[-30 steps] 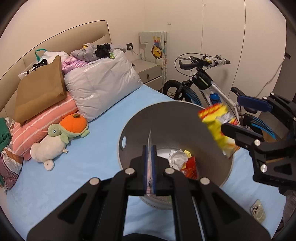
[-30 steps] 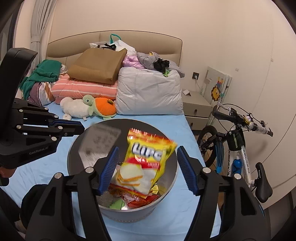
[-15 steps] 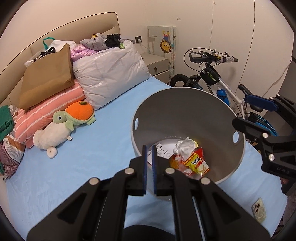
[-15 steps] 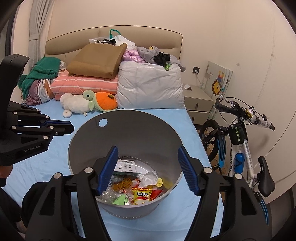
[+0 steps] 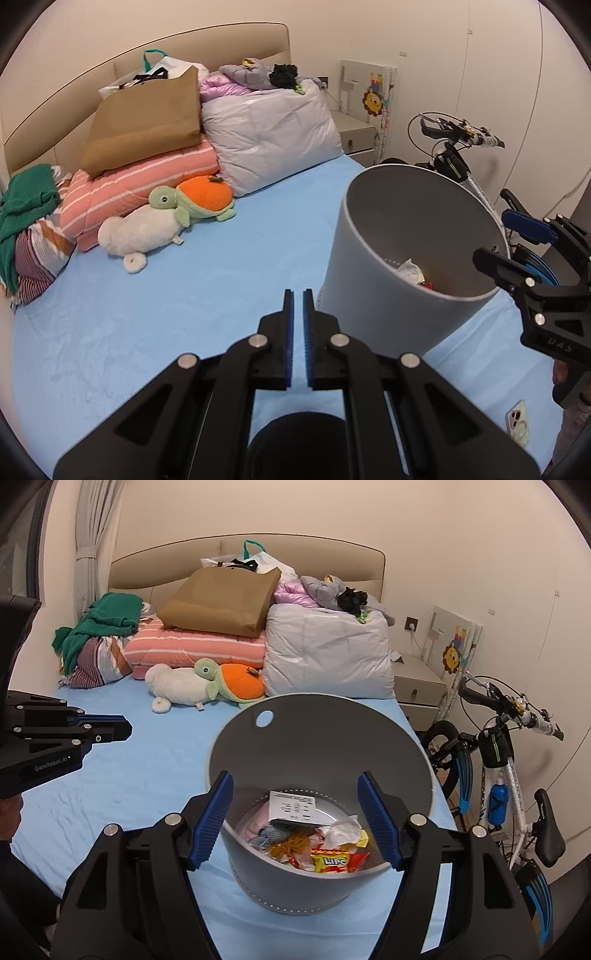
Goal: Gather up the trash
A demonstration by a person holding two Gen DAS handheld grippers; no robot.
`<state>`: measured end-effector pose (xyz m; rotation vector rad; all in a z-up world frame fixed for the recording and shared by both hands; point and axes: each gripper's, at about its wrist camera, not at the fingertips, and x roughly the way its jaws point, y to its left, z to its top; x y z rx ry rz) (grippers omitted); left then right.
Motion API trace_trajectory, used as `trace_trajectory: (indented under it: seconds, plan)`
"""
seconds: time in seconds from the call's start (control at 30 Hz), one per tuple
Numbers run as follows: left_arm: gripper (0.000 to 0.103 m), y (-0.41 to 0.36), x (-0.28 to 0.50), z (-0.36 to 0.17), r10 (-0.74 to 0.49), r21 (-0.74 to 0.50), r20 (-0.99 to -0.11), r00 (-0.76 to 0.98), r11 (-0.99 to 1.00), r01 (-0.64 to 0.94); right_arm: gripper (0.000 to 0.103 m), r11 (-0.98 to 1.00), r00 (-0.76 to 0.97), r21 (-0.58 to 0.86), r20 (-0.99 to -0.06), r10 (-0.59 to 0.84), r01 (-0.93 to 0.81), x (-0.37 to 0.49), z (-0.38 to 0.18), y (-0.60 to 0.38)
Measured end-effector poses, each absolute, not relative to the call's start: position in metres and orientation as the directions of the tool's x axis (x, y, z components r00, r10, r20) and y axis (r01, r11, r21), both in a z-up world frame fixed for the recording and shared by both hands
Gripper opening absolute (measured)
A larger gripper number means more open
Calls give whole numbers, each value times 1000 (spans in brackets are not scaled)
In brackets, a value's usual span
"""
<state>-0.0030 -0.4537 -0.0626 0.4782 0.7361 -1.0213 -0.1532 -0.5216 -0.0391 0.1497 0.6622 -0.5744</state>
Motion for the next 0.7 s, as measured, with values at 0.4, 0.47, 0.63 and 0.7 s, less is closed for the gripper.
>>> trace_trajectory:
  seconds: [0.4,0.47,0.63,0.7]
  plan:
    - [7,-315,39,-63,-494,12,-716,494,699,715,67,939,741,-35,-605,-292,341,-77,-42,-433]
    - [7,-287,45,-63,-472,8,-713,519,735,678,68,954,757,-33,-601,-257,297,-63,-42,-414]
    - [79,-219,52,-57,-395,27,-664,635,836,548,68,983,789,-33,-591,-166,182,-28,-43,-357]
    - [79,-195,53,-54,-357,49,-648,673,862,504,68,990,797,-29,-590,-130,140,-16,-43,-336]
